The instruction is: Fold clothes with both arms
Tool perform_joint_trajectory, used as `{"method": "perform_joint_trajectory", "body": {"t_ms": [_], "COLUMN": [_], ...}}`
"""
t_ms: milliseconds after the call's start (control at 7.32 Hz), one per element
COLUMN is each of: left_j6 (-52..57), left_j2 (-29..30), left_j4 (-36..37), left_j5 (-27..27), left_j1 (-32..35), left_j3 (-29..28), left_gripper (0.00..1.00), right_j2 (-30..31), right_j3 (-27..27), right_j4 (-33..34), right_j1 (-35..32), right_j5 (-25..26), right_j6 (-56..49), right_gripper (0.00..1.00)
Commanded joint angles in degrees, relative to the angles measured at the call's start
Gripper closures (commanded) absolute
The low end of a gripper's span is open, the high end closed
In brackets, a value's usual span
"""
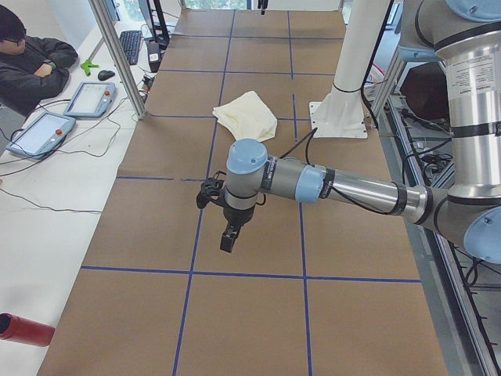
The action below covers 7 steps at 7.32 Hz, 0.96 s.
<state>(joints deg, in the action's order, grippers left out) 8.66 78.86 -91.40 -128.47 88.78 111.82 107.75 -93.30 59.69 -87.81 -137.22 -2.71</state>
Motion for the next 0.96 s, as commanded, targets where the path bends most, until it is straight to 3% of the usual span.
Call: {"method": "perform_joint_trajectory", "body": {"t_ms": [0, 137, 273, 410, 547, 820], "left_j6": [0.66, 0.66, 0.57, 0.57, 0.48, 0.65], "left_j2": [1.65, 0.35, -0.54, -3.07, -5.27, -6.96], "left_j4": [-6.47, -6.42, -4.77, -1.8, -0.81, -0.89], "left_j5": [-0.55, -0.98, -1.51, -4.65, -9.12, -9.43], "left_j1": [0.35, 0.52, 0.61, 0.7, 0.87, 1.22], "left_j3": [-3.1, -3.27, -4.23, -3.72, -4.15, -2.06], "left_gripper": [0.0, 0.0, 0.0, 0.0, 0.0, 0.0], "right_j2": [-0.43, -0.61, -3.39, -4.12, -4.12, -4.03], "right_j3": [0.39, -1.61, -5.19, -7.49, -7.78, -7.95], "right_j4": [0.85, 7.3, 18.85, 22.97, 23.36, 23.19], "right_j1": [0.0, 0.09, 0.18, 0.18, 0.18, 0.27], "right_j5": [2.03, 1.7, 2.39, 2.39, 2.74, 8.78], "right_j6": [0.68, 1.38, 3.83, 4.2, 4.81, 5.17], "right_gripper": [0.0, 0.0, 0.0, 0.0, 0.0, 0.0]}}
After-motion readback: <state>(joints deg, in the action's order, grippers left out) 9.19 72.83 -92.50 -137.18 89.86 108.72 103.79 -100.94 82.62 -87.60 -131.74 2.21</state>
